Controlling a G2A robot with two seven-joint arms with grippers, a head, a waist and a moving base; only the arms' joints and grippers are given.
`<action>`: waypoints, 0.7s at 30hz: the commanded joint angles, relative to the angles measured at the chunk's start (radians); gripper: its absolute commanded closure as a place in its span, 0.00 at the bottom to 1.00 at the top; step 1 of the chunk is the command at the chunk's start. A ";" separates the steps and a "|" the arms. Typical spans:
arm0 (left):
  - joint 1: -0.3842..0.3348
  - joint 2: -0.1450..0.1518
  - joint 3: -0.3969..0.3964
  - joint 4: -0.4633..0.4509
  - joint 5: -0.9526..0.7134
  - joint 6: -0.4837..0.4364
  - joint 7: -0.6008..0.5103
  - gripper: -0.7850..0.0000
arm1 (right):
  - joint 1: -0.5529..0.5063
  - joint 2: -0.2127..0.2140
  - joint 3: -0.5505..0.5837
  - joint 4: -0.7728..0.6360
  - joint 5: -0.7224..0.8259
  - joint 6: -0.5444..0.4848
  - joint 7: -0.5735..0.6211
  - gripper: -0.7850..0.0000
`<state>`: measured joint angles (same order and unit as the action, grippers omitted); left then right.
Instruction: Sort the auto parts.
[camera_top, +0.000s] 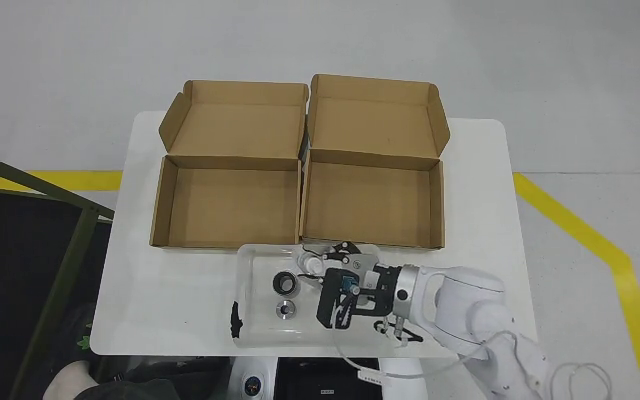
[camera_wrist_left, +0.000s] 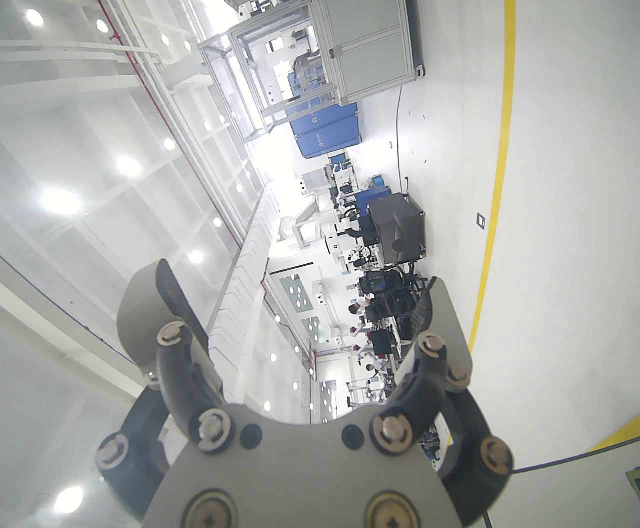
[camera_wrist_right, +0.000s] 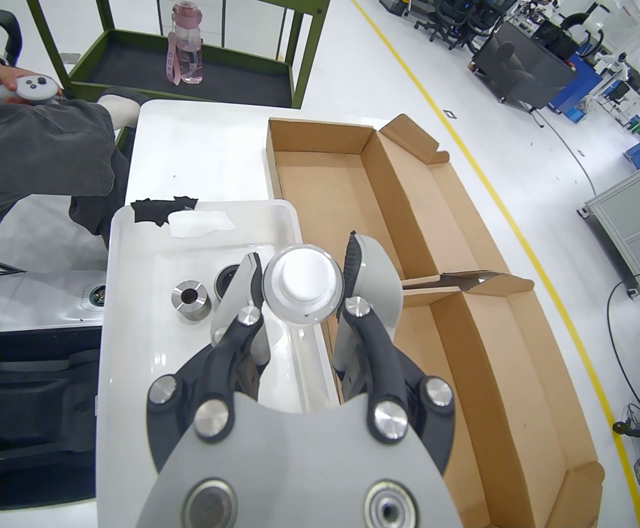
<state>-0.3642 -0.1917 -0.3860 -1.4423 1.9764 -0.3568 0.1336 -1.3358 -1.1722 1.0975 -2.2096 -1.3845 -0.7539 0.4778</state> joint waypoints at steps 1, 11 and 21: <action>0.000 0.000 0.000 0.000 0.000 0.000 0.000 0.00 | 0.010 0.000 0.005 0.000 0.006 0.006 -0.004 1.00; 0.000 0.000 0.000 0.000 0.000 0.000 0.000 0.00 | 0.050 0.002 0.030 0.017 0.043 0.046 -0.024 1.00; 0.000 0.000 0.000 0.000 0.000 0.000 0.000 0.00 | 0.135 -0.003 0.028 0.122 0.087 0.084 -0.033 1.00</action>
<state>-0.3642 -0.1916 -0.3860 -1.4423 1.9764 -0.3568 0.1336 -1.2120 -1.1741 1.1267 -2.1014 -1.3036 -0.6748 0.4435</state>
